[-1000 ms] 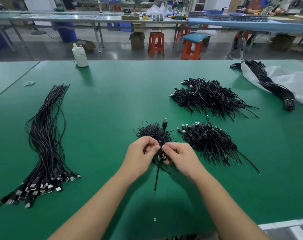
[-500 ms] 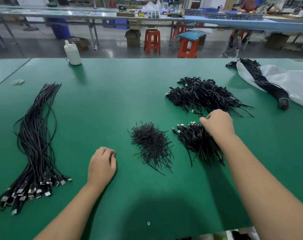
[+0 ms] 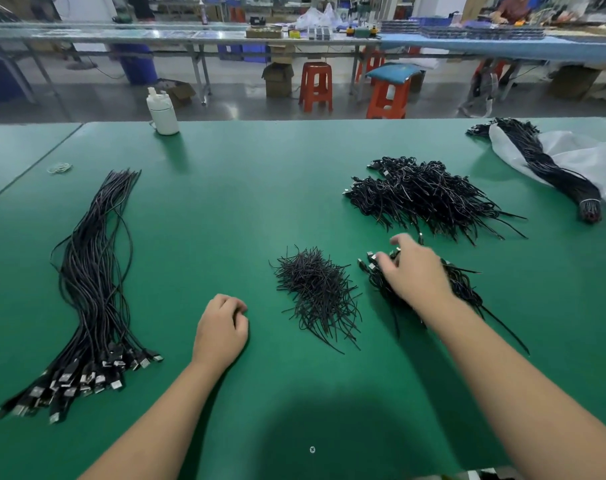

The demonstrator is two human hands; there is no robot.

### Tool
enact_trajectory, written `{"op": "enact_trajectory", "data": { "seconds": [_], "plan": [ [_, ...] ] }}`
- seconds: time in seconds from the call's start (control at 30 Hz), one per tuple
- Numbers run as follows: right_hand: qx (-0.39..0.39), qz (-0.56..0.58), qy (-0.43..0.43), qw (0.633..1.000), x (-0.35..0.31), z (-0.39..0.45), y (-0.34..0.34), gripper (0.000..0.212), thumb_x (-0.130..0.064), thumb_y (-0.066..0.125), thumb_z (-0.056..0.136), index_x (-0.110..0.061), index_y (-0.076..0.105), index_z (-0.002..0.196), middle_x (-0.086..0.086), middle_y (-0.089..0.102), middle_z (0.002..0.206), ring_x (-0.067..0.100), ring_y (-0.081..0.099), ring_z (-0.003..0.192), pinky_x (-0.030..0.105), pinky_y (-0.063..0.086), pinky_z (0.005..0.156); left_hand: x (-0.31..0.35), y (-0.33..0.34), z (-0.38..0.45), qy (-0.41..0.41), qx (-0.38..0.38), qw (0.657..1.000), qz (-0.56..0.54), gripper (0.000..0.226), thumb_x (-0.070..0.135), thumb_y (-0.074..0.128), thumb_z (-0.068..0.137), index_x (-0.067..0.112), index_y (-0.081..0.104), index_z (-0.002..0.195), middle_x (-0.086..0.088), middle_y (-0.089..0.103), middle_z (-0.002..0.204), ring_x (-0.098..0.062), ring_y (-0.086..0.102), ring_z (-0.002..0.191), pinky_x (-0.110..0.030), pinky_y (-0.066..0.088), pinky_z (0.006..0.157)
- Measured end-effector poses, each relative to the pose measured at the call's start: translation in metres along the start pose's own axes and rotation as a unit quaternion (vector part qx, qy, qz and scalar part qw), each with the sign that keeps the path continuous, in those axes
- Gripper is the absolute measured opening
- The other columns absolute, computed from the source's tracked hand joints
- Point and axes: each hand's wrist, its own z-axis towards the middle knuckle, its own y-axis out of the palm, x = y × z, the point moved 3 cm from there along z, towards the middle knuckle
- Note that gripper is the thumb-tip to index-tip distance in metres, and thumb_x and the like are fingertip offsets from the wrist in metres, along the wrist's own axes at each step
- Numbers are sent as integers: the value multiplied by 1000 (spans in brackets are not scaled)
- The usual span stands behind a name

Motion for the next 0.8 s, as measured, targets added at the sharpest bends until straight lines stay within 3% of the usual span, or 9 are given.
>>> {"op": "enact_trajectory", "data": {
  "seconds": [0.07,0.17,0.27,0.37,0.43,0.53,0.6,0.8],
  "plan": [
    [-61,64,3,996,-11,-20,24,42,-35,56,98,-11,51,131,0,63,68,8,54,50,22,48,45,0,-1,2,0,-30,1000,0,17,8,54,90,17,65,99,8,53,101,-12,52,95,-29,42,85],
    [-105,93,1,990,-14,-49,57,43,-34,56,98,-14,49,135,1,65,73,7,57,59,30,56,61,-1,-11,9,2,-111,994,-7,16,12,54,94,20,65,101,5,53,104,-14,54,96,-28,42,90],
    [-119,114,37,986,-5,-68,78,46,-36,53,99,-13,45,138,-1,64,74,10,59,69,30,49,65,-13,-40,19,12,-174,982,76,15,16,55,94,23,66,101,2,59,104,-18,57,101,-28,44,90],
    [-142,154,84,974,4,-76,88,46,-37,50,101,-13,44,139,-4,59,75,9,58,73,28,43,66,-38,-79,21,-24,-250,941,228,32,14,49,89,32,61,112,2,57,115,-22,48,113,-38,44,98],
    [-151,175,103,967,7,-75,88,44,-38,48,101,-14,45,139,-6,58,83,11,59,83,30,44,76,-58,-103,17,-73,-312,914,248,35,17,49,86,42,54,110,4,52,117,-21,40,112,-41,42,99],
    [-175,187,114,960,10,-72,85,42,-39,46,102,-16,46,137,-7,57,91,15,58,95,32,43,86,-76,-125,8,-112,-394,877,251,32,47,65,79,47,49,107,8,44,112,-19,35,112,-42,38,99],
    [-183,204,127,953,12,-69,84,40,-39,46,102,-16,48,135,-5,58,95,18,59,97,35,46,90,-79,-128,2,-93,-390,863,307,35,54,68,75,45,49,103,10,41,107,-18,37,111,-37,36,93],
    [-181,239,150,942,15,-67,86,33,-39,47,101,-18,53,125,1,64,101,19,62,92,45,51,95,-64,-121,6,-12,-275,879,390,11,45,55,90,43,56,100,12,52,101,-18,40,109,-39,33,93]
  ]
}}
